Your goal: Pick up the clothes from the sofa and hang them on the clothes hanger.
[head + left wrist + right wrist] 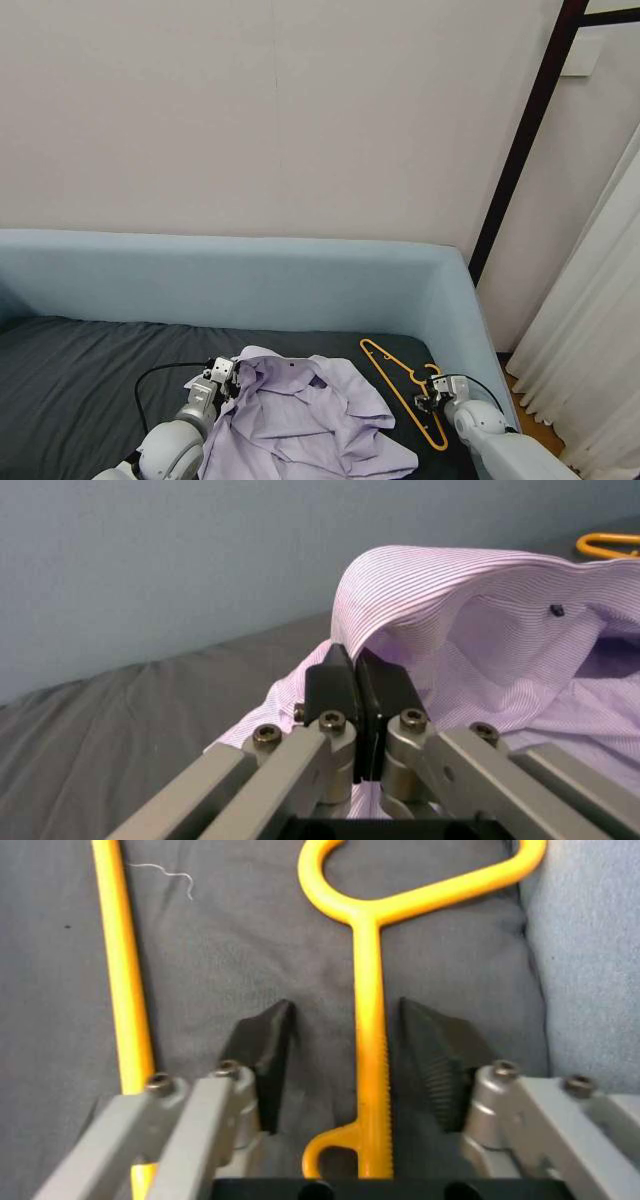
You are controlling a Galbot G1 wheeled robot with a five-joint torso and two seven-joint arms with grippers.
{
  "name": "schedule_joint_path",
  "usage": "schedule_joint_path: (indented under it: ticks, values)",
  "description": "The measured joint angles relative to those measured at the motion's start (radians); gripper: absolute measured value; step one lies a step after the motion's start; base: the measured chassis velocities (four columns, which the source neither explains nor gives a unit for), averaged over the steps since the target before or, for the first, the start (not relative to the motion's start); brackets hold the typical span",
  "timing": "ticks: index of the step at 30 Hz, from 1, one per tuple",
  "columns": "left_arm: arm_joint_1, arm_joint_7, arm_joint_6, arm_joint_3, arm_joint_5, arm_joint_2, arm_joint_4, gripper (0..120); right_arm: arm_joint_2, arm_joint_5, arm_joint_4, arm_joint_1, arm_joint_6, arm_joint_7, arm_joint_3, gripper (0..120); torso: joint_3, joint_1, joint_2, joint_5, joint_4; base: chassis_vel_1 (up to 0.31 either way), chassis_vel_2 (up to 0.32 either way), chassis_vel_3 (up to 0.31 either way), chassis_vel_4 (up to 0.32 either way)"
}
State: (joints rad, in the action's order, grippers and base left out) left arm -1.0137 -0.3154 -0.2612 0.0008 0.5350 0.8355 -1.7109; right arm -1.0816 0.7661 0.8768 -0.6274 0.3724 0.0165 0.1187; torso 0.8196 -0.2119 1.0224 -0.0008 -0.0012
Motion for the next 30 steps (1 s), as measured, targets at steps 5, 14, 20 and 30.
schedule_joint_path:
  ticks: [5,14,20,30]
  values:
    - [-0.005,0.0,0.0,-0.006,-0.005,-0.012,-0.003,0,-0.012,0.009,-0.025,0.008,0.014,-0.004,-0.014,22,0.0,0.0,0.0,0.0,0.0003,0.0,0.0,0.0,0.0]
    - [-0.023,0.0,-0.001,-0.01,-0.007,-0.011,-0.009,0,0.001,0.028,-0.002,0.004,0.022,-0.007,-0.017,5,0.0,0.0,0.0,-0.0001,-0.0003,0.0,0.0,0.0,0.0]
    - [-0.029,0.0,-0.004,-0.012,-0.006,-0.008,-0.009,0,0.035,-0.006,0.092,-0.016,-0.048,0.0,0.005,5,0.0,0.0,0.0,0.0,-0.0002,0.0,0.0,0.0,0.0]
    - [-0.014,-0.006,-0.019,-0.006,0.025,-0.017,-0.023,0,0.103,-0.178,0.334,-0.085,-0.251,0.063,-0.003,5,0.0,0.0,0.0,-0.0001,0.0,0.0,0.0,0.0,0.0]
